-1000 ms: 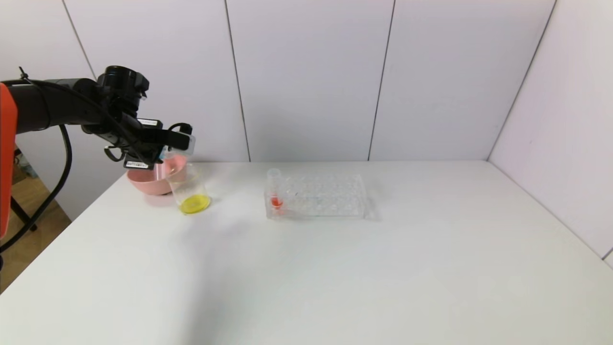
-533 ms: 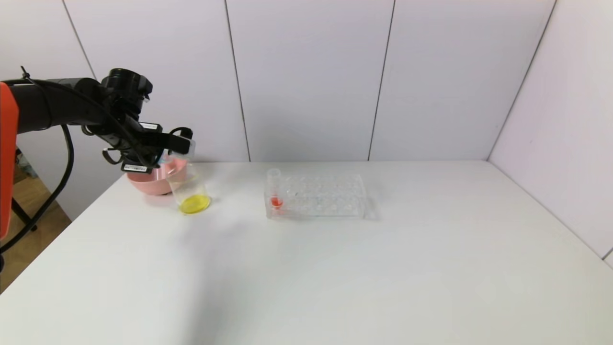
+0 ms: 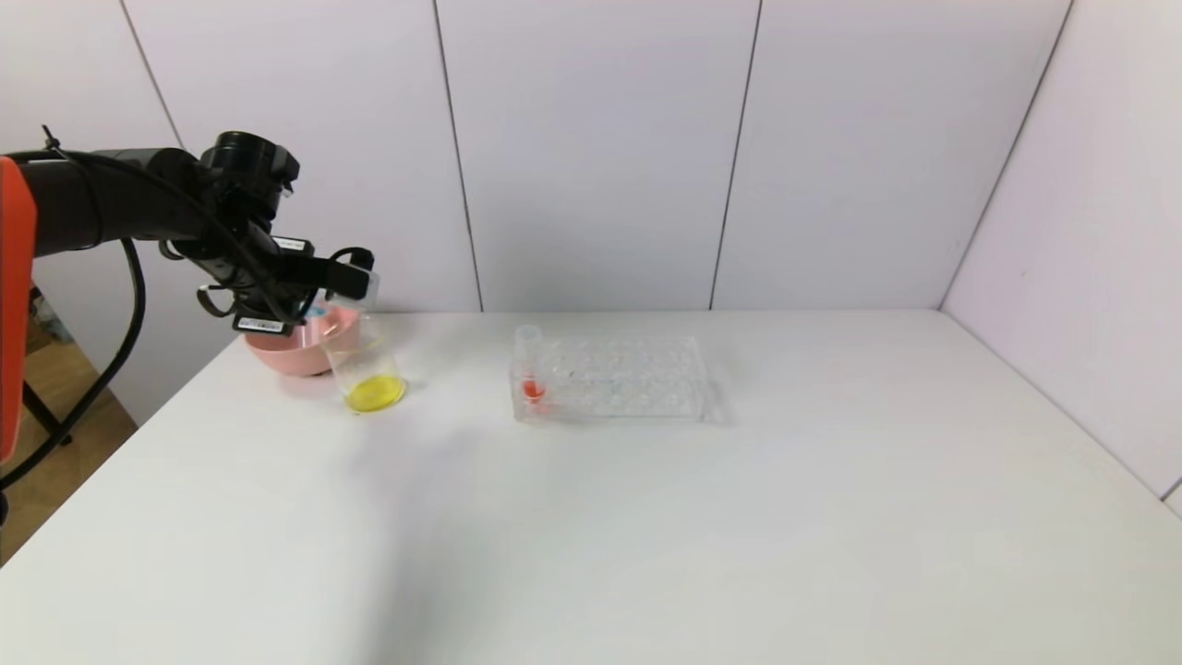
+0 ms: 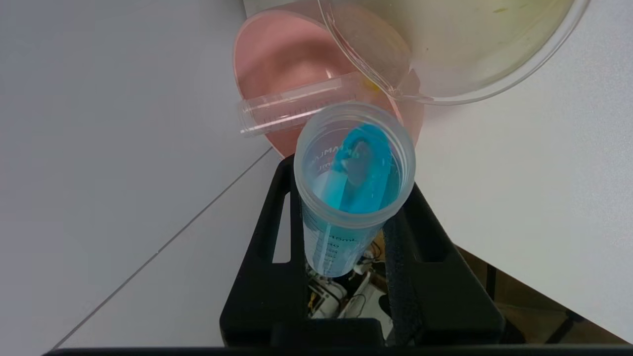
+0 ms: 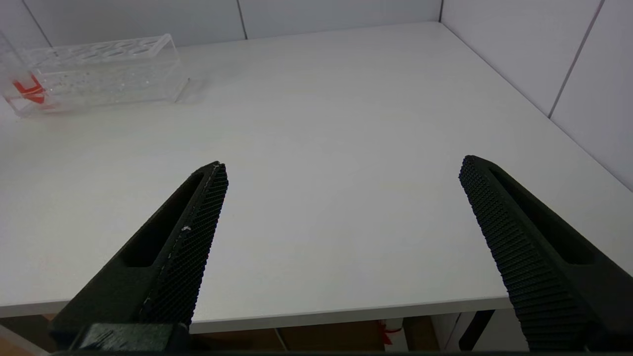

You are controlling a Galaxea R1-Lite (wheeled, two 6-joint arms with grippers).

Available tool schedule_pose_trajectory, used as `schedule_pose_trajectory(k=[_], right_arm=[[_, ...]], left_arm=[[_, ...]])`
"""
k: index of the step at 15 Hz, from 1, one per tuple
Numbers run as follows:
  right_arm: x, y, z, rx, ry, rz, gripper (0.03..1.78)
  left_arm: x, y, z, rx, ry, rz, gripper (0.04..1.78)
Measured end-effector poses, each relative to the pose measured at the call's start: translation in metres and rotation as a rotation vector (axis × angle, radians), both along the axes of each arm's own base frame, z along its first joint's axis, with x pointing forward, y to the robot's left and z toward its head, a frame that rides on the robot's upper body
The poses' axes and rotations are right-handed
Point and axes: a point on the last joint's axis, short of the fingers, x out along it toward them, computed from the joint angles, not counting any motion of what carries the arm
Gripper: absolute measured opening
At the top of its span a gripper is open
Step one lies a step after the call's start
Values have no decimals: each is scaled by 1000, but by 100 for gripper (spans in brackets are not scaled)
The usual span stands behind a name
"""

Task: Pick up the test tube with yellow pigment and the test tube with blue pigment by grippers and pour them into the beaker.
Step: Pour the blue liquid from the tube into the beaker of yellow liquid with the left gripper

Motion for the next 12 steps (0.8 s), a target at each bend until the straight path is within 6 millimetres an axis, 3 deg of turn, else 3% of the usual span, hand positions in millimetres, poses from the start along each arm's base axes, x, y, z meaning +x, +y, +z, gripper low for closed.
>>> schedule_pose_trajectory(k=[12], right_arm=[[0,0,0,0,0,0,171]], left_arm=[[1,-7,-1,51,4,34,46]])
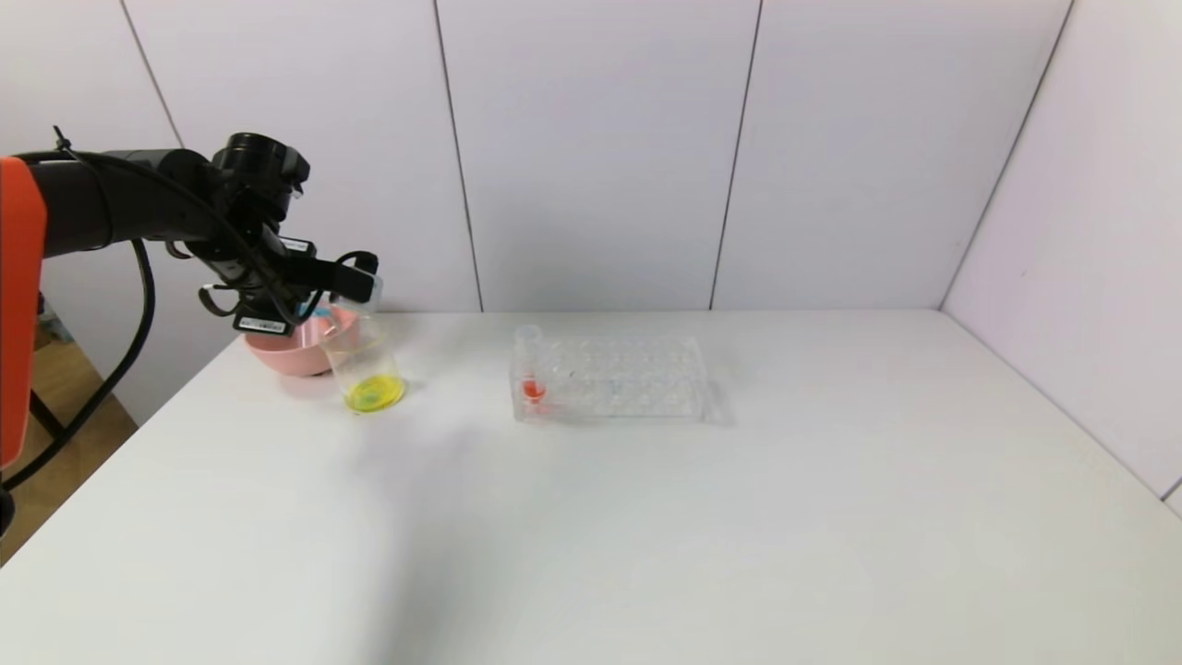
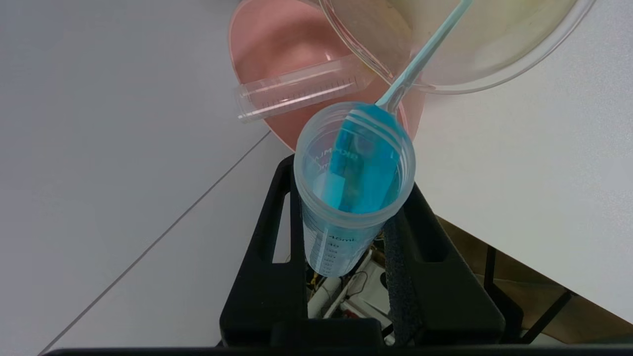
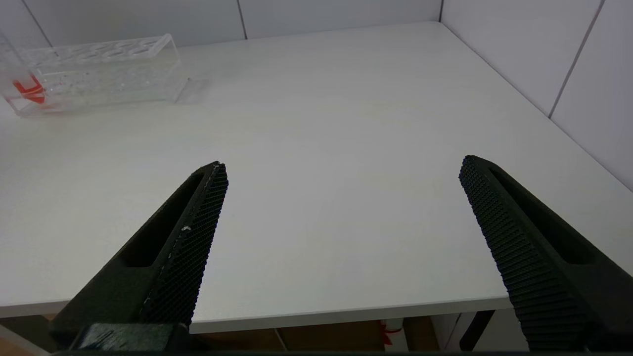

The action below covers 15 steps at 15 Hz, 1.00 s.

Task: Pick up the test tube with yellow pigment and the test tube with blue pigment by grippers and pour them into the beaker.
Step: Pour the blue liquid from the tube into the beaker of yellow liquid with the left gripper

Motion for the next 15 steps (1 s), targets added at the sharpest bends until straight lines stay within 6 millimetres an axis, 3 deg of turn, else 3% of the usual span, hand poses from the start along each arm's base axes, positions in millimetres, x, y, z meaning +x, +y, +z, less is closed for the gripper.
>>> schedule_pose_trajectory(k=[15], right_arm=[[0,0,0,0,0,0,171]], left_arm=[[1,-4,-1,10,1,-2,46]])
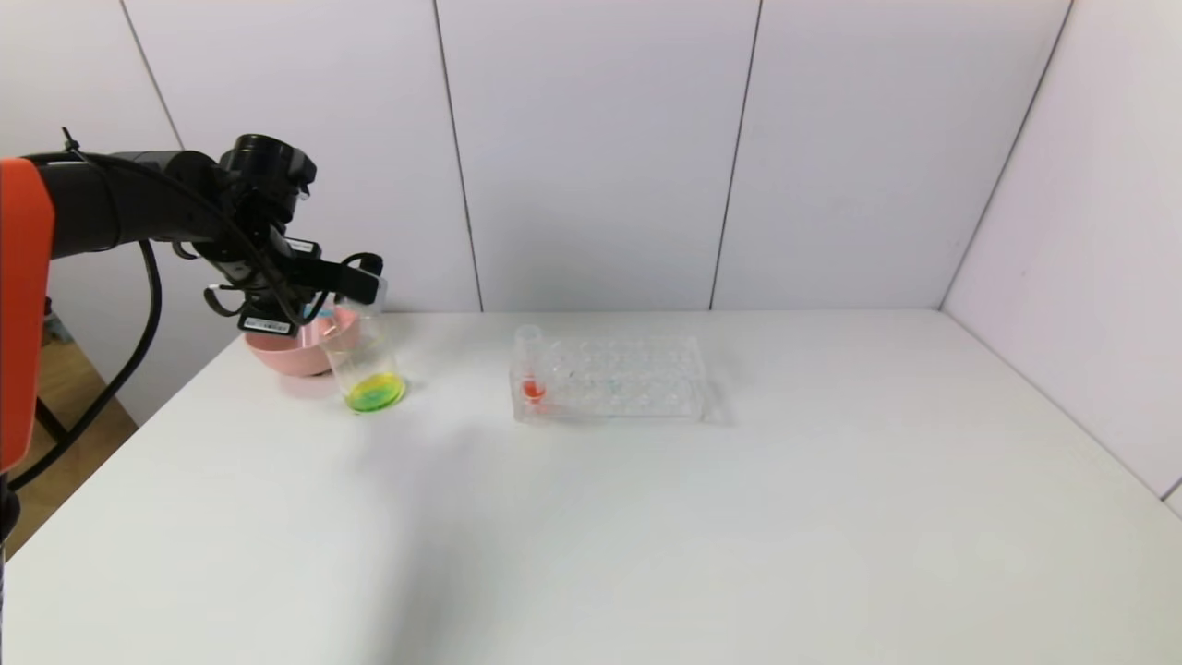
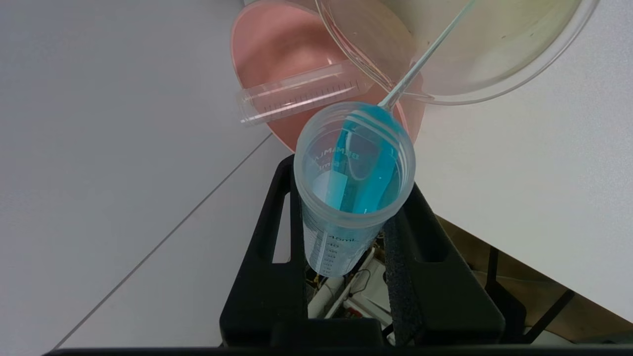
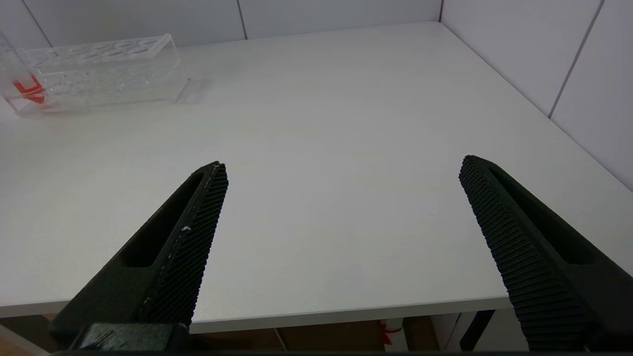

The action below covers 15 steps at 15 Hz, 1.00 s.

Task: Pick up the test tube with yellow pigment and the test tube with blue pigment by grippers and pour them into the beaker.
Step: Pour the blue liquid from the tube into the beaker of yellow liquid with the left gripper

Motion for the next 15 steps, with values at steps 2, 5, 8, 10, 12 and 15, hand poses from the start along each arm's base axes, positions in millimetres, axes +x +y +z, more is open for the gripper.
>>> schedule_pose_trajectory(k=[2,5,8,10,12,15], right_arm=[[0,0,0,0,0,0,171],[0,0,0,0,0,0,171],[0,0,0,0,0,0,171],[0,0,0,0,0,0,171],[0,0,0,0,0,0,171],[0,0,0,0,0,0,171]], left_arm=[[1,0,0,0,-1,1,46],[1,-1,-1,6,1,2,46],[1,-2,-1,15,7,10,46],[1,-3,-2,14,9,11,46],[1,-3,-2,11,9,14,46],[0,-4,-2,7,10,19,46]])
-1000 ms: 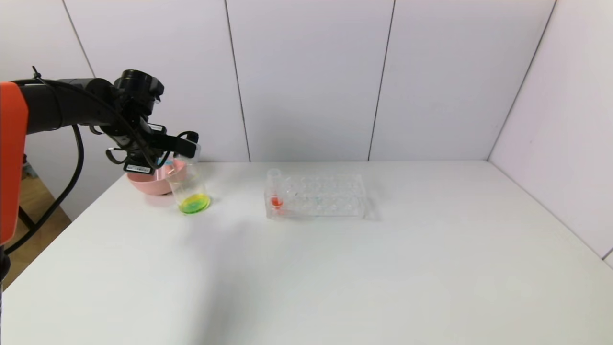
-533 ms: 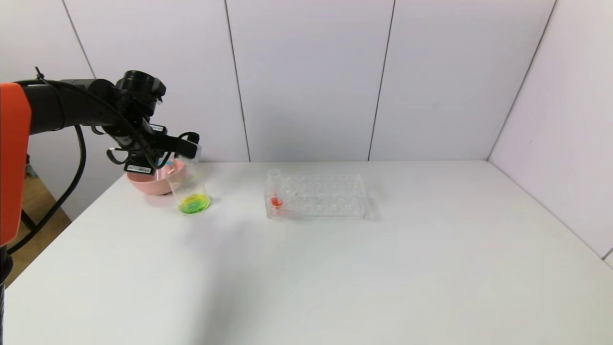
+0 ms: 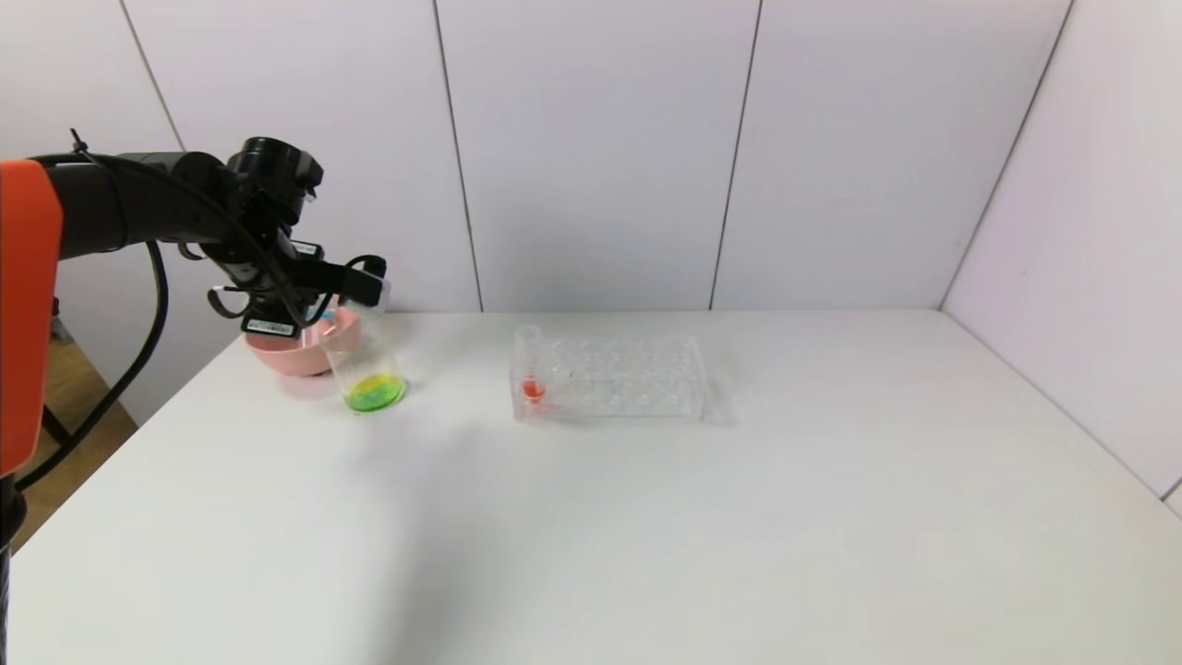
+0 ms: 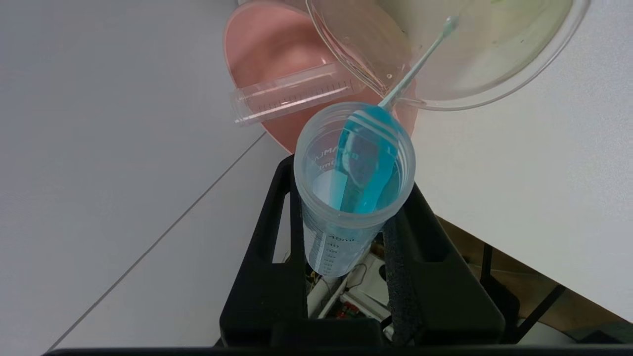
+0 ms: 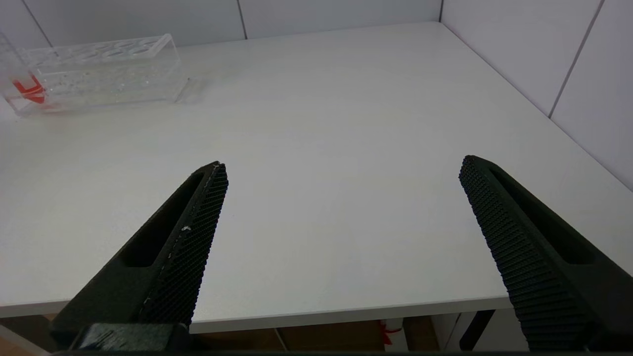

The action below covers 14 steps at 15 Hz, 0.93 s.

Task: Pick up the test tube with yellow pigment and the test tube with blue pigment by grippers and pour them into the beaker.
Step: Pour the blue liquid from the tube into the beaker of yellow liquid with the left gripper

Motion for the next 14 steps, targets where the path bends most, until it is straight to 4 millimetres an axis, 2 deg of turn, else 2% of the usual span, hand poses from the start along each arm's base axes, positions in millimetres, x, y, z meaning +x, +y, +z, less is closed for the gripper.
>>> schedule_pose_trajectory(k=[14], right_arm=[[0,0,0,0,0,0,171]], left_arm=[[1,-3,-2,11,4,8,46]])
